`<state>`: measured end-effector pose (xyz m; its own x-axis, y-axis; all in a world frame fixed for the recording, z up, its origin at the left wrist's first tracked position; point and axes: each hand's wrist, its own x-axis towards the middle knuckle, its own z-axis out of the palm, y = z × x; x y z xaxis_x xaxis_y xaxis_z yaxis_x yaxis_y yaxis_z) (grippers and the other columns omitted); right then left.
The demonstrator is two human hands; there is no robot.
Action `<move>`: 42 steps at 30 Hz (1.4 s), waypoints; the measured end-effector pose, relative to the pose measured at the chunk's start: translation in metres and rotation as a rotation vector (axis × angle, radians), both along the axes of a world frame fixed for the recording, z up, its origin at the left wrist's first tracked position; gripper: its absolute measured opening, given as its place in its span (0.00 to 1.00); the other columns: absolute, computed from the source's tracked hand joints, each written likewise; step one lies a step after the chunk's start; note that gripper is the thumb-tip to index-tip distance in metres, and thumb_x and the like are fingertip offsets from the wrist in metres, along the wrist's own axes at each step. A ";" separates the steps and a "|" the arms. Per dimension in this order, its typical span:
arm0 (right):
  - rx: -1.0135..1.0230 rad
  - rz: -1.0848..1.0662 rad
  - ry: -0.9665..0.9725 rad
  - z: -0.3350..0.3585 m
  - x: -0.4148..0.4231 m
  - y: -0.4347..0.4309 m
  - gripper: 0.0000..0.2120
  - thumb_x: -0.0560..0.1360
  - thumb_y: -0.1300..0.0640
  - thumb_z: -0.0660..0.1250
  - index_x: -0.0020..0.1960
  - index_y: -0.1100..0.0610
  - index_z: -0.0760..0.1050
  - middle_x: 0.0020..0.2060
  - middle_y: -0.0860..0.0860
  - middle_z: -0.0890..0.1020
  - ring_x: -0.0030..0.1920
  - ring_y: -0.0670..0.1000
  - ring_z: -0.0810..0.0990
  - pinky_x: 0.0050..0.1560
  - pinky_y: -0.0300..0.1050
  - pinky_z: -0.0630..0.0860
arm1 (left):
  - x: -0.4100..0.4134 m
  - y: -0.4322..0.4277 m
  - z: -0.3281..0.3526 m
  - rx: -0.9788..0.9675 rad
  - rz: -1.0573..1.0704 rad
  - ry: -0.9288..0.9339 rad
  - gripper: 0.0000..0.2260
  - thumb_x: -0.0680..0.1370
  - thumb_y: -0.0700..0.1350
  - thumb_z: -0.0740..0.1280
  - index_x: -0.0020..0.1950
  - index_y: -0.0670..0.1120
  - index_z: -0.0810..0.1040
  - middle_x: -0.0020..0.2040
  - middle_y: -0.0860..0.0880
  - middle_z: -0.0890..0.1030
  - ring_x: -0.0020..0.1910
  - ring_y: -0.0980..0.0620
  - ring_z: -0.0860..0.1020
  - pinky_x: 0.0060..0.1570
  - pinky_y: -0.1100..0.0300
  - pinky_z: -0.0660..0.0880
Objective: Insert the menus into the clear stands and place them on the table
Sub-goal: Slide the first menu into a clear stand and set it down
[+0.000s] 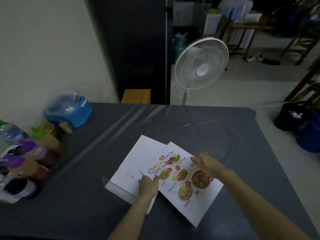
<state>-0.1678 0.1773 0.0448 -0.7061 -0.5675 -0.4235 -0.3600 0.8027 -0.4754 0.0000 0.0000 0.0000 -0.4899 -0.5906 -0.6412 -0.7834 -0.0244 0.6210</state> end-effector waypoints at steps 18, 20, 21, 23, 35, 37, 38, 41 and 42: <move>0.111 0.044 0.026 -0.046 -0.035 -0.061 0.25 0.76 0.48 0.63 0.67 0.61 0.67 0.64 0.60 0.72 0.61 0.60 0.74 0.60 0.52 0.74 | -0.013 -0.009 -0.029 0.313 0.456 0.136 0.07 0.74 0.32 0.67 0.50 0.36 0.81 0.47 0.37 0.84 0.44 0.39 0.84 0.44 0.48 0.83; 0.123 0.061 0.052 -0.050 -0.041 -0.065 0.24 0.75 0.50 0.66 0.65 0.62 0.69 0.63 0.60 0.74 0.59 0.60 0.75 0.56 0.53 0.77 | -0.013 -0.007 -0.026 0.300 0.479 0.142 0.06 0.74 0.32 0.68 0.50 0.35 0.81 0.46 0.37 0.84 0.42 0.40 0.83 0.40 0.51 0.82; 0.124 0.055 0.047 -0.051 -0.045 -0.066 0.24 0.74 0.51 0.67 0.65 0.62 0.69 0.62 0.60 0.74 0.59 0.61 0.76 0.52 0.53 0.78 | -0.013 -0.005 -0.025 0.296 0.493 0.146 0.06 0.74 0.31 0.68 0.50 0.35 0.81 0.46 0.37 0.84 0.40 0.41 0.83 0.37 0.53 0.82; 0.099 0.013 0.005 -0.053 -0.052 -0.068 0.25 0.72 0.52 0.70 0.65 0.61 0.71 0.61 0.59 0.75 0.56 0.60 0.77 0.41 0.49 0.81 | -0.014 -0.003 -0.022 0.289 0.508 0.146 0.05 0.74 0.32 0.69 0.49 0.35 0.81 0.45 0.38 0.83 0.37 0.44 0.82 0.32 0.57 0.80; -0.053 -0.197 -0.035 -0.028 -0.080 -0.040 0.17 0.68 0.54 0.74 0.53 0.60 0.75 0.47 0.53 0.79 0.44 0.52 0.76 0.43 0.44 0.72 | -0.042 0.008 0.027 0.249 0.479 0.287 0.02 0.76 0.29 0.66 0.45 0.35 0.76 0.40 0.41 0.80 0.34 0.48 0.79 0.18 0.66 0.75; -0.132 -0.287 -0.004 -0.013 -0.087 -0.024 0.16 0.67 0.53 0.75 0.49 0.59 0.75 0.45 0.53 0.79 0.43 0.53 0.76 0.42 0.44 0.71 | -0.058 0.006 0.039 0.180 0.401 0.307 0.05 0.75 0.31 0.67 0.40 0.38 0.76 0.41 0.41 0.83 0.37 0.46 0.82 0.26 0.61 0.80; -0.190 -0.339 0.007 -0.006 -0.090 -0.015 0.15 0.67 0.54 0.76 0.48 0.59 0.75 0.44 0.53 0.79 0.43 0.53 0.77 0.41 0.45 0.72 | -0.068 0.003 0.044 0.126 0.339 0.307 0.06 0.74 0.33 0.68 0.38 0.40 0.76 0.44 0.40 0.84 0.40 0.44 0.83 0.34 0.55 0.83; -0.380 -0.502 0.017 0.014 -0.100 0.015 0.14 0.68 0.56 0.75 0.48 0.61 0.76 0.45 0.55 0.81 0.44 0.55 0.79 0.42 0.47 0.75 | -0.098 0.000 0.067 -0.035 0.173 0.352 0.04 0.72 0.38 0.71 0.39 0.41 0.77 0.47 0.41 0.85 0.45 0.41 0.84 0.48 0.42 0.82; -0.439 -0.549 0.011 0.023 -0.102 0.024 0.14 0.69 0.56 0.74 0.49 0.61 0.76 0.46 0.55 0.81 0.44 0.54 0.79 0.41 0.45 0.74 | -0.109 -0.001 0.074 -0.080 0.119 0.371 0.05 0.71 0.39 0.72 0.40 0.41 0.77 0.46 0.41 0.85 0.45 0.41 0.84 0.49 0.41 0.81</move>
